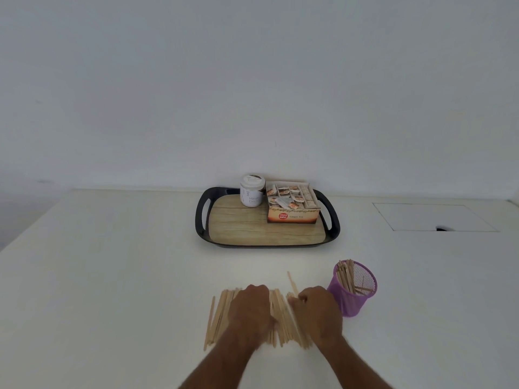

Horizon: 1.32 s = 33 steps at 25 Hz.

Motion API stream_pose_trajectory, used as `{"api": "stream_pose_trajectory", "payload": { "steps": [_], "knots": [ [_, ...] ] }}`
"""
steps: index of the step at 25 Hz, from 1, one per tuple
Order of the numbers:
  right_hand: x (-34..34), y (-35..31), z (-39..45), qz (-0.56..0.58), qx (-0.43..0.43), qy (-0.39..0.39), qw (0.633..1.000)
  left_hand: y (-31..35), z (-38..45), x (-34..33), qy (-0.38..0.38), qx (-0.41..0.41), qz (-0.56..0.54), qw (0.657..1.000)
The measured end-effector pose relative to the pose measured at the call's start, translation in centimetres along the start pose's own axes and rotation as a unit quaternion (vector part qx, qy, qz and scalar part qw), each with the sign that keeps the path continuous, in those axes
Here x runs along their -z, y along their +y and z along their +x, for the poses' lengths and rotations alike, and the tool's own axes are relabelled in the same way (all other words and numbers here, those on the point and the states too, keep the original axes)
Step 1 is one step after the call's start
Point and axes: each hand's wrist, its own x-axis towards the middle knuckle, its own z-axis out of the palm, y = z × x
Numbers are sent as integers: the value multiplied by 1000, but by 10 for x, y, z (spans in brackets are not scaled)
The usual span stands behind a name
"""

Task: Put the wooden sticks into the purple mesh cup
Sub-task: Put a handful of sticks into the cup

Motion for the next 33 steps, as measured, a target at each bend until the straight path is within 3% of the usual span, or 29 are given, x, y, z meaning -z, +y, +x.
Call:
{"api": "stream_pose_trajectory", "payload": {
  "steps": [11,18,25,33],
  "knots": [
    [7,-10,-3,-29,-43,-35,998,-13,19,-5,17,47,-69,996],
    [9,-12,-3,-27,-51,-9,998,-16,24,-5,0,75,-104,992],
    [22,-15,-14,43,-26,46,998,-13,18,-2,19,81,-112,990],
    [61,-22,-16,172,-15,106,979,-11,17,4,-13,81,-101,991]
  ]
}}
